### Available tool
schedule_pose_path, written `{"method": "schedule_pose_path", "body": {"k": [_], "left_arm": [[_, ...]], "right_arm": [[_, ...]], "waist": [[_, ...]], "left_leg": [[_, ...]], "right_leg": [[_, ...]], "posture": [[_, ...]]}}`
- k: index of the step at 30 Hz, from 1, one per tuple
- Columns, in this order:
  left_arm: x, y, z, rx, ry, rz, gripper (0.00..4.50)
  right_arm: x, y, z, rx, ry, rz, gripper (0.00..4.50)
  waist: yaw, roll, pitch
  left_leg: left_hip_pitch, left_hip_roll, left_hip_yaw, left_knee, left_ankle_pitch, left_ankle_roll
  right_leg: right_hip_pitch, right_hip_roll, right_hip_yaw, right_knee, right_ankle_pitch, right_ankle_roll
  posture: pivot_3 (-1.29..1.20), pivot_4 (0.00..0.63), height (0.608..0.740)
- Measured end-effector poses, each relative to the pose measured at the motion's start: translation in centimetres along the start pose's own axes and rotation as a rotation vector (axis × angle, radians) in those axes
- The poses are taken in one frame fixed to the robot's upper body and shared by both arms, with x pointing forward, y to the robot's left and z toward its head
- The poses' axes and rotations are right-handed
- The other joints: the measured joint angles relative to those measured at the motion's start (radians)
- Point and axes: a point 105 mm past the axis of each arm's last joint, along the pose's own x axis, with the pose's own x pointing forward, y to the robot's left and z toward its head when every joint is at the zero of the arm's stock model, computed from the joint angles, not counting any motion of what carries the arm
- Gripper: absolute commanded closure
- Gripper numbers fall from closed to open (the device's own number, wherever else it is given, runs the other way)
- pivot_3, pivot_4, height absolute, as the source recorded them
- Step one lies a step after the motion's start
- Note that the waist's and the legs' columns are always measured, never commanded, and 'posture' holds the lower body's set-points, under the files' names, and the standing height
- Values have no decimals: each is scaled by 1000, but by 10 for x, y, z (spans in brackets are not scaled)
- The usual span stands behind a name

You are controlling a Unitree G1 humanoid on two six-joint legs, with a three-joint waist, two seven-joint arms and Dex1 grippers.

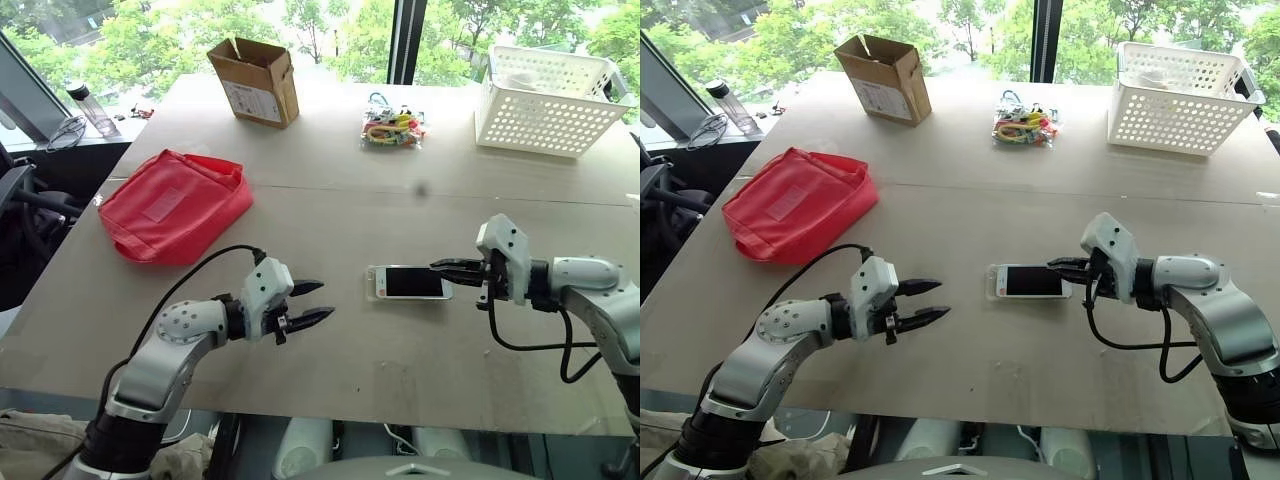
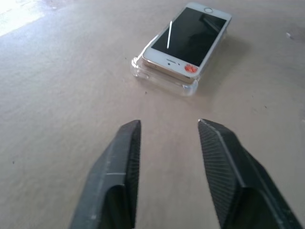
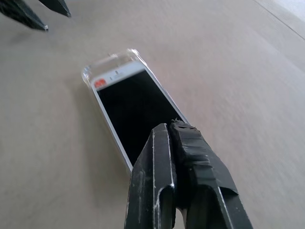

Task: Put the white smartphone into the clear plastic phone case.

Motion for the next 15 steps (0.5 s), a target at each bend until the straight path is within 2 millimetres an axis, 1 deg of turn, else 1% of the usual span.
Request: {"method": "schedule_pose_path", "body": {"k": [1, 2, 4, 6, 8, 10, 12, 15], "left_arm": [[4, 0, -1, 0, 9, -6, 4377], [10, 2, -2, 4, 16, -4, 4487], [17, 2, -4, 4, 25, -5, 4487], [29, 6, -5, 15, 40, 9, 4487], [35, 8, -7, 15, 51, 20, 4487], [39, 8, -7, 30, 62, 24, 4487], [44, 10, -5, 49, 70, 28, 4487], [53, 7, -2, 55, 70, 13, 4487]], "right_arm": [[-5, -2, -3, -5, 15, -33, 4500], [-10, -2, -7, -12, 43, -76, 4500], [-13, -3, -14, -16, 74, -114, 4500], [-15, -8, -24, -36, 132, -188, 4500], [-15, -11, -28, -54, 160, -225, 4500], [-12, -10, -32, -59, 178, -236, 4500], [1, -4, -31, -70, 174, -219, 4500], [21, 10, -27, -113, 165, -154, 4500]], "waist": [[-1, 0, 0], [-1, 0, 0], [-3, 0, 0], [-2, 0, 0], [-2, 0, 0], [-2, -1, 0], [-3, -1, 0], [-2, -1, 0]], "left_leg": [[0, 0, 0, 0, 0, 0], [0, 0, 0, 0, 0, 0], [1, 0, 0, 0, 0, 0], [1, 0, 1, 0, 0, 0], [1, 0, 1, 1, 0, 0], [1, 0, 1, 1, 0, 0], [1, 0, 1, 1, 0, 0], [1, 0, 1, 2, 0, 0]], "right_leg": [[0, 0, 0, 0, 0, 0], [0, 0, 0, 0, 0, 0], [0, 0, 0, 1, 0, 0], [0, 0, 1, 2, 0, 0], [0, 1, 1, 2, 0, 0], [-1, 1, 1, 2, 0, 0], [-1, 1, 1, 3, 0, 0], [-1, 1, 2, 3, 0, 0]], "posture": [[0, 150, 733], [0, 150, 733], [0, 150, 733], [0, 150, 733], [0, 150, 733], [0, 150, 733], [0, 150, 733], [0, 150, 733]]}}
